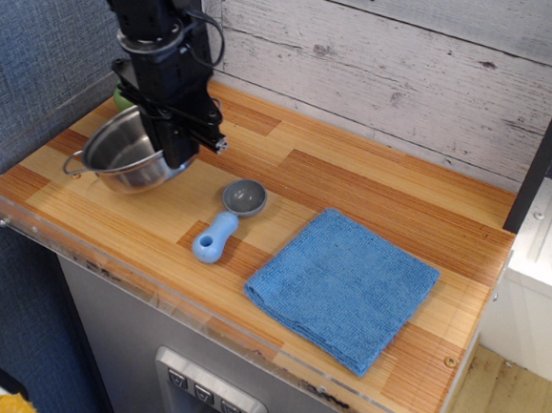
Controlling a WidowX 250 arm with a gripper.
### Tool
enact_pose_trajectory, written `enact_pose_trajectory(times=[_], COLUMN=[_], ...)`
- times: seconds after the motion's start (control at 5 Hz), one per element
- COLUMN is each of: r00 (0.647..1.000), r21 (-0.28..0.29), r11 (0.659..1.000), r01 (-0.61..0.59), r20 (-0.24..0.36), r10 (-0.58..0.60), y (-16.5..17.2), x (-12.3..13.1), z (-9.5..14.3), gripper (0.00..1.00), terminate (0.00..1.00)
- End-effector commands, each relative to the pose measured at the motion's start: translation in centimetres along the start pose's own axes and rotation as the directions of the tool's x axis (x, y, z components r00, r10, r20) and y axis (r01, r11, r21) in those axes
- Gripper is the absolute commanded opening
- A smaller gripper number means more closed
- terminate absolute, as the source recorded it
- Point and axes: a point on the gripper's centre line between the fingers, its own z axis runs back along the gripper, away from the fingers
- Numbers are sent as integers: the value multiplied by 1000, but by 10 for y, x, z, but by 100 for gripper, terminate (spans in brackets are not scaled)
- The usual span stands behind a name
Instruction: Move sauce pot to the left
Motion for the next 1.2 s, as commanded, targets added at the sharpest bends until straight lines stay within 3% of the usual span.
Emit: enact_pose_trajectory(times=[0.0,0.2,0.8,1.0], r00=[999,997,993,994], r21=[41,14,-37,-45], r11=[999,1000,998,999], r01=[-22,-28,-40,-15], r20=[26,-68,-115,-111], r10=[21,29,36,10], y=[-5,-5,-1,-3], x=[-9,-17,-24,-22], z=[31,10,-8,-7], gripper=[0,0,0,100], terminate=[0,0,0,0])
